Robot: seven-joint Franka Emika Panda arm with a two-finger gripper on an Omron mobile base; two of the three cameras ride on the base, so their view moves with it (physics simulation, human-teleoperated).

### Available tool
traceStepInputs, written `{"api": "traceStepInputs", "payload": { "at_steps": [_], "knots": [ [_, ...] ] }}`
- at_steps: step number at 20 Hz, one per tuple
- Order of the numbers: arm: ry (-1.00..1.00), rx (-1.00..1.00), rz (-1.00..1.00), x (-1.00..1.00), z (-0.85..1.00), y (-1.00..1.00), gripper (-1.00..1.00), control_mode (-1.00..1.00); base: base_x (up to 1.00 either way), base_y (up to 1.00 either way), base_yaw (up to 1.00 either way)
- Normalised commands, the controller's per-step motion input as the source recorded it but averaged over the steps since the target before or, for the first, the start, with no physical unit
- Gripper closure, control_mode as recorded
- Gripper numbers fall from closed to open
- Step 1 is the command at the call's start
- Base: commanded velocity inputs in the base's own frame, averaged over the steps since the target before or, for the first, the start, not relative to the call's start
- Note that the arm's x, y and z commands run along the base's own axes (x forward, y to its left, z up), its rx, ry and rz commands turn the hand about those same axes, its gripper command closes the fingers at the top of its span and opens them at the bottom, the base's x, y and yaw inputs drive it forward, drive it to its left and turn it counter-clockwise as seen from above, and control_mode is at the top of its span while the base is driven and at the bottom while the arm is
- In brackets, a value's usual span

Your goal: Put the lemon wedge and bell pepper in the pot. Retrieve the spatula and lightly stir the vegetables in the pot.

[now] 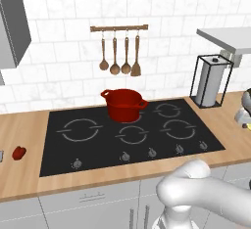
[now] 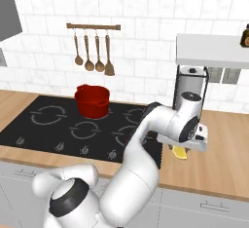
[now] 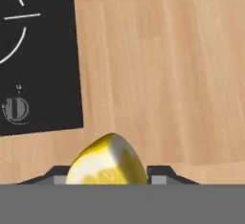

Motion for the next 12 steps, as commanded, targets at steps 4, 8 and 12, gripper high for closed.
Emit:
{"api": "traceStepInputs", "payload": {
  "at_steps": [4,8,12],
  "knots": [
    [0.00,-0.16,-0.11,-0.08,0.19,1.00,1.00,-1.00,0.00,0.00,0.00],
    [0.01,-0.16,-0.10,0.23,0.19,1.00,1.00,-1.00,0.00,0.00,0.00],
    [0.00,-0.13,-0.09,0.24,0.38,1.00,1.00,-1.00,0.00,0.00,0.00]
  ]
}}
